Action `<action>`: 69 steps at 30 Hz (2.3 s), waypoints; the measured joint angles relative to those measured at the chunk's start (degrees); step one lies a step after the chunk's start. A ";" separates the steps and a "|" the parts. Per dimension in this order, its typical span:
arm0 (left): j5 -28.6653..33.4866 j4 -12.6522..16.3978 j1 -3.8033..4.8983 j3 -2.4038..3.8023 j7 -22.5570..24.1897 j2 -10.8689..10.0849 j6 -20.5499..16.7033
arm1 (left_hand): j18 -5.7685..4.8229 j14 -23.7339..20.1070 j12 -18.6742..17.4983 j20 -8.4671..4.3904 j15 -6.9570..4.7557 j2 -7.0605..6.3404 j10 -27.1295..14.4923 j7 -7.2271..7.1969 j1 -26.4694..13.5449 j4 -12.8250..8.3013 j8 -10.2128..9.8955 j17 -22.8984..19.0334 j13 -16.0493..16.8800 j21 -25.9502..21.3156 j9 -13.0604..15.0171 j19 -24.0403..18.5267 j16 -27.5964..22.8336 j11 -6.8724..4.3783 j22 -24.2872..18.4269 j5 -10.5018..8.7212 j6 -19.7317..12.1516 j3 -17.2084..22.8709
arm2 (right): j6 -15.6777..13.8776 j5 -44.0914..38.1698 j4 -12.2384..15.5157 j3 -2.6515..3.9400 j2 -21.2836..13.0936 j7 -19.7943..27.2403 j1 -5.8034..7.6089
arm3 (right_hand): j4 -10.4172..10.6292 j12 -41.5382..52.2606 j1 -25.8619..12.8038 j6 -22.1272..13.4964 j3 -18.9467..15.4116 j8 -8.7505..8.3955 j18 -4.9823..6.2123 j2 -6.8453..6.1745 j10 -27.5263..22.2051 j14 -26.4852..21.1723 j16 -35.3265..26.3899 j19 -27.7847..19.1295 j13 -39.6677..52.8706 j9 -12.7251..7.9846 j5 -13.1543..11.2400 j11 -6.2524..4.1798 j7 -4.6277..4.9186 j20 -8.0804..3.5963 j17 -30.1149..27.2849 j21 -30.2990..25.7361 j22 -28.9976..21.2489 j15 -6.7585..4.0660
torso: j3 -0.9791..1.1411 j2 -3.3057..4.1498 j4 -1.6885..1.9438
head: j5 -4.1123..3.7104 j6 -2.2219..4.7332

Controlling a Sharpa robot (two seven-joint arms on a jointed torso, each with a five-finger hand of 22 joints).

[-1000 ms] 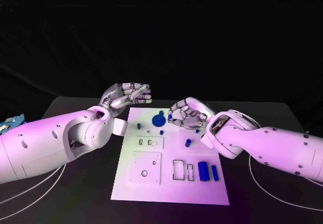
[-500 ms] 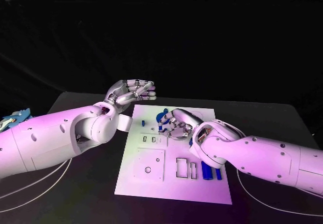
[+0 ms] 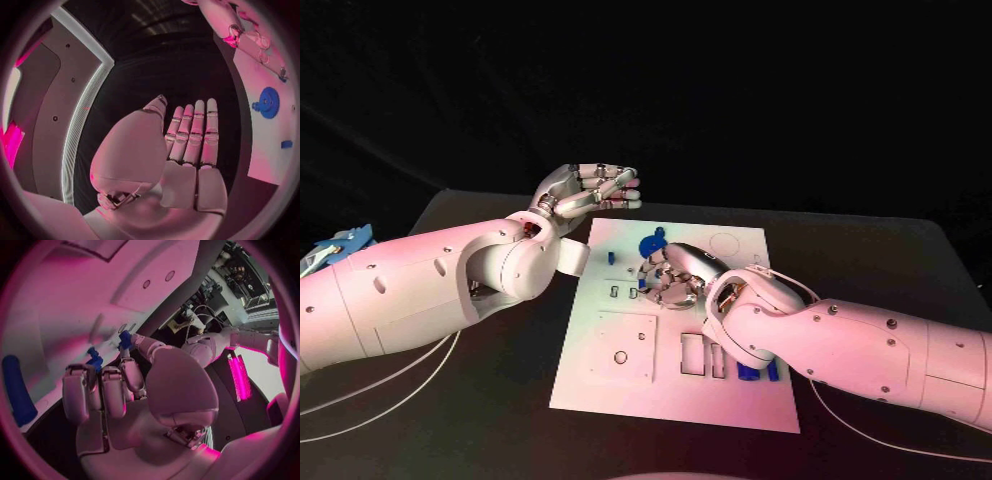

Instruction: Assemble the parts on the task board

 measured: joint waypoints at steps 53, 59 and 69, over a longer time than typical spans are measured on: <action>0.00 -0.02 0.00 0.00 -0.14 -0.36 0.01 | 0.00 0.00 0.00 0.00 0.00 0.00 0.00 0.00 0.00 0.00 -0.33 0.12 0.00 0.00 0.01 0.00 -0.23 0.00 -0.09 0.00 0.00 0.00 | 1.73 -5.37 -1.17 -0.17 0.51 -1.85 -0.66 | 0.39 -2.08 -2.39 -3.73 -0.40 -0.95 0.00 -2.41 -2.42 -0.01 -0.23 0.00 -2.09 0.09 -0.29 1.68 1.74 0.44 0.02 -1.18 0.02 0.84 | -0.01 -0.03 -0.07 | 0.12 -0.54; 0.00 -0.02 0.00 -0.02 -0.16 -0.38 0.01 | 0.00 0.00 0.00 0.00 0.00 0.00 0.00 0.00 0.00 0.00 -0.33 0.12 0.00 0.00 0.01 0.00 -0.23 0.00 -0.08 0.00 0.00 0.00 | 1.89 -5.40 -1.16 -0.18 0.51 -1.86 -0.66 | 0.40 -2.08 -2.77 -3.91 -0.72 -1.17 0.00 -2.78 -2.63 -0.01 -0.23 -0.21 -2.11 -0.05 -0.29 1.89 1.92 0.64 0.02 -1.40 0.01 0.84 | -0.03 0.00 -0.05 | 0.05 -0.61; 0.00 -0.04 0.00 -0.01 -0.22 -0.42 0.01 | 0.00 0.00 0.00 0.00 0.00 0.00 0.00 0.00 0.00 0.00 -0.33 0.11 0.00 0.00 0.01 0.00 -0.23 0.00 -0.08 0.00 0.00 0.00 | 1.83 -5.42 -1.10 -0.19 0.45 -1.71 -0.68 | 1.95 -2.75 -4.18 -8.42 -4.36 -4.16 0.00 -4.84 -3.93 0.05 -0.54 -0.63 -2.98 -1.70 -6.09 2.89 2.70 1.47 0.01 -2.24 0.00 1.92 | -0.03 0.01 -0.04 | 0.04 -0.65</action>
